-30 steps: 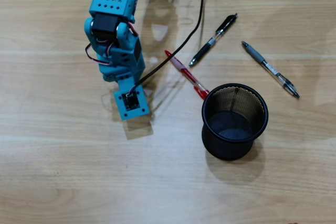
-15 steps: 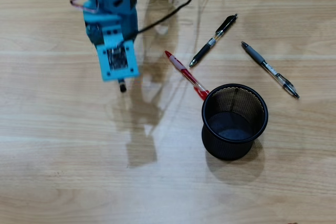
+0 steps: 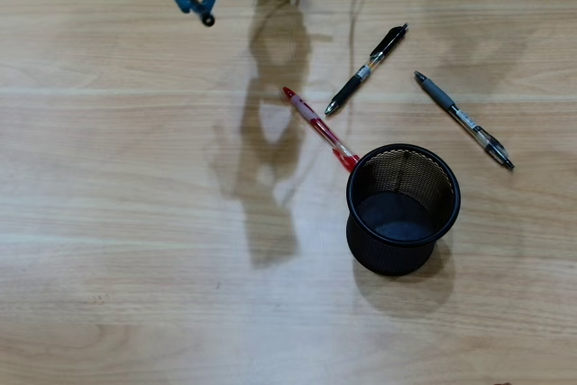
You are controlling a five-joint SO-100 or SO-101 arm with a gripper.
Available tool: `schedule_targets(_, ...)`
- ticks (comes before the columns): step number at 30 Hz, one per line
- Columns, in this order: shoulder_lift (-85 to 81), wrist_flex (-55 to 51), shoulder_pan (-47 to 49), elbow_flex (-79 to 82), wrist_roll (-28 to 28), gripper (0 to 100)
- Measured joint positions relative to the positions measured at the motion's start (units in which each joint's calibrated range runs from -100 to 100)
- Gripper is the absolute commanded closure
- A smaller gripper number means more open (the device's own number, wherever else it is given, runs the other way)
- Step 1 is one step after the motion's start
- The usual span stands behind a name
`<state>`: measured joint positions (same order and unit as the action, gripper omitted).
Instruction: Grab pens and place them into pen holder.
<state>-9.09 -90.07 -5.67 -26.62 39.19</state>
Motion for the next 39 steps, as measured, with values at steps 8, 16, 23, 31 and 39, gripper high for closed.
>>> schedule_targets(8,-1.4,11.1,13.8,0.5,5.5,98)
schedule_targets(16,-0.4,38.0,28.4,8.3,10.2,98)
schedule_targets(23,6.4,58.7,34.9,9.7,12.6,98)
schedule_targets(31,11.8,61.5,35.0,9.7,13.3,98)
schedule_targets(39,21.3,62.1,35.0,9.7,14.3,98)
